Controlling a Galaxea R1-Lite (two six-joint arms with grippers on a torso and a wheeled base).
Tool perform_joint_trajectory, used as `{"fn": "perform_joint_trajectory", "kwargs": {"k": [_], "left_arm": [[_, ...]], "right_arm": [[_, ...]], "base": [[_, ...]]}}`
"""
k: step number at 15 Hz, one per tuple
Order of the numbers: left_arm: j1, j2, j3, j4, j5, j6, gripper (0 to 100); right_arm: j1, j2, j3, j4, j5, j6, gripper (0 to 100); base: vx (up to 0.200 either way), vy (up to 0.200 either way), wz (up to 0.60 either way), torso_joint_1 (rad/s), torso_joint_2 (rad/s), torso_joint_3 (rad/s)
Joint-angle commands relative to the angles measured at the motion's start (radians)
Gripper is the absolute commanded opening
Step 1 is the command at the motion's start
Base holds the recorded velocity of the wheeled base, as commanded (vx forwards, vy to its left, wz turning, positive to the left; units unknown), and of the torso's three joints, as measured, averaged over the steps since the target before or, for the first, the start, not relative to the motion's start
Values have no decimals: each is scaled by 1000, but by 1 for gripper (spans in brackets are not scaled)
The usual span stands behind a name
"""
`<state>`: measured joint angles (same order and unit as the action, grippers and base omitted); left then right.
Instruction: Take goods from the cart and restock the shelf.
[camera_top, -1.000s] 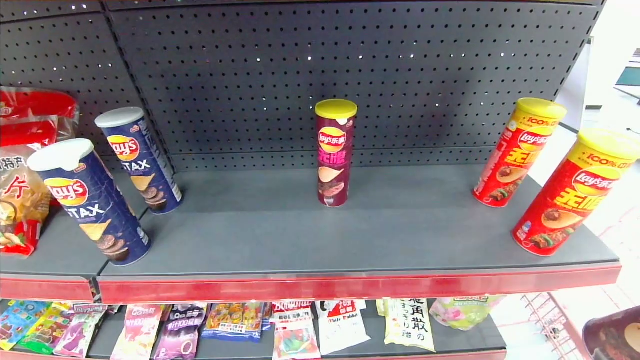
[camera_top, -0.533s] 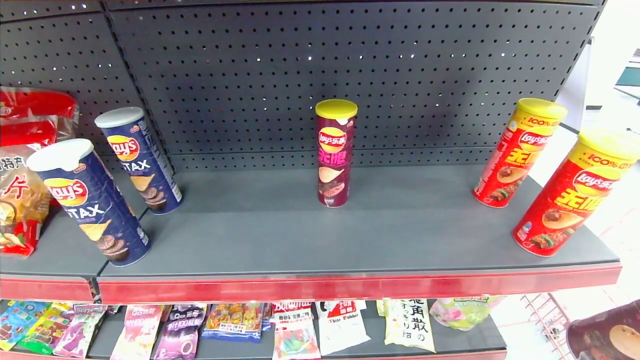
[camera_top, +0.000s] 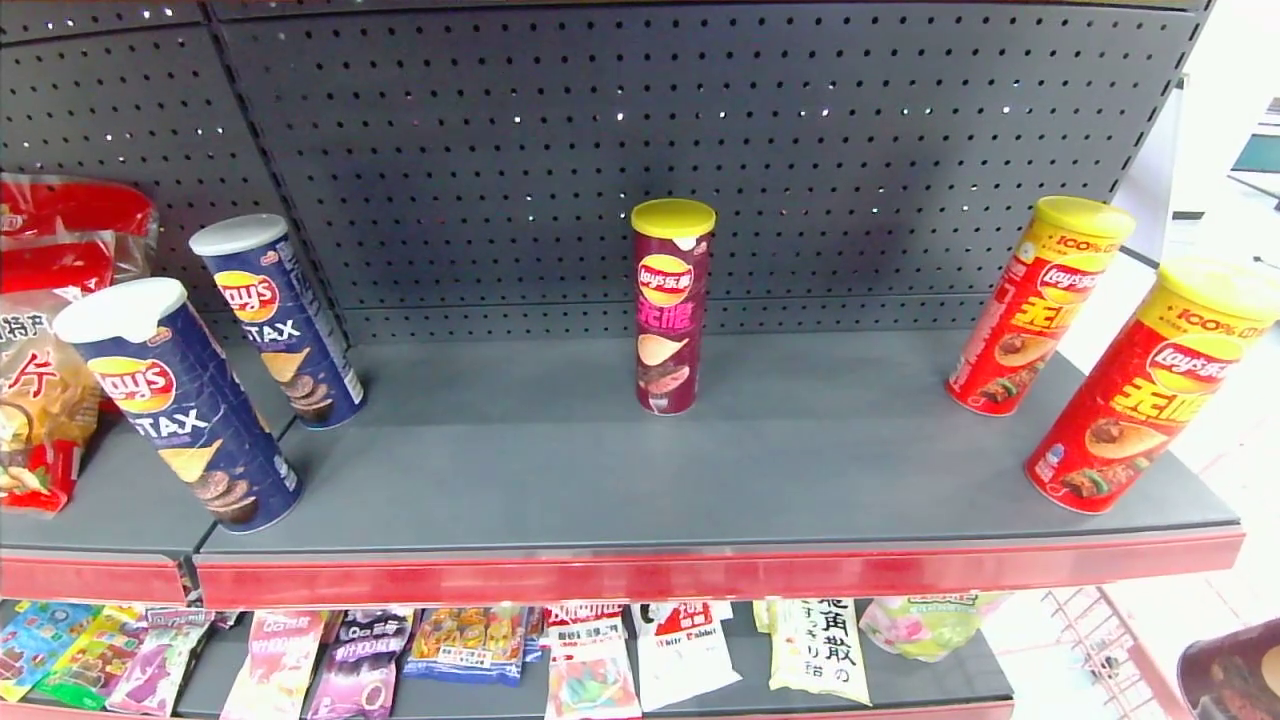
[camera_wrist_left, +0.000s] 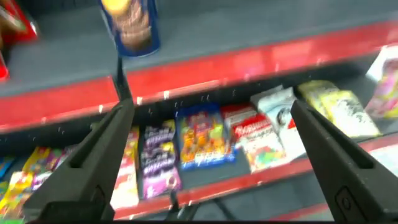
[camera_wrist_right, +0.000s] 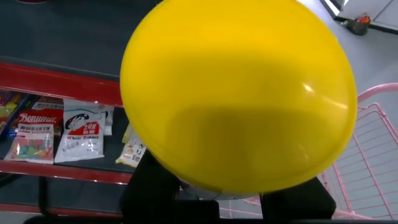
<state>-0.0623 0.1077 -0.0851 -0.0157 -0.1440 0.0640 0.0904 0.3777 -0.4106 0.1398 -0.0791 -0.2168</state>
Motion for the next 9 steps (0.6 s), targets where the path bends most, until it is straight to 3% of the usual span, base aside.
{"fn": "perform_joint_trajectory", "kwargs": {"k": [1,2,3,4,6,9], "left_arm": [[-4,514,-467,-32,-23,-155,100],[-77,655,-584,-56,-106,-127,100],[-197,739,-570,-66,-166,8,100],[-258,808,-570,-79,-166,17,100],[-386,968,-570,-254,-164,17,100],[-439,1261,-591,-547,-118,28,100]], "right_arm": [[5,1,3,0,1,1,0],[5,-3,13,4,2,1,0],[5,6,16,0,2,1,0],[5,6,18,0,2,1,0],[5,17,7,0,1,1,0],[3,33,-7,-2,-1,1,0]], "base": [[0,0,0,0,0,0],[0,0,0,0,0,0],[0,0,0,0,0,0],[0,0,0,0,0,0],[0,0,0,0,0,0],[0,0,0,0,0,0]]}}
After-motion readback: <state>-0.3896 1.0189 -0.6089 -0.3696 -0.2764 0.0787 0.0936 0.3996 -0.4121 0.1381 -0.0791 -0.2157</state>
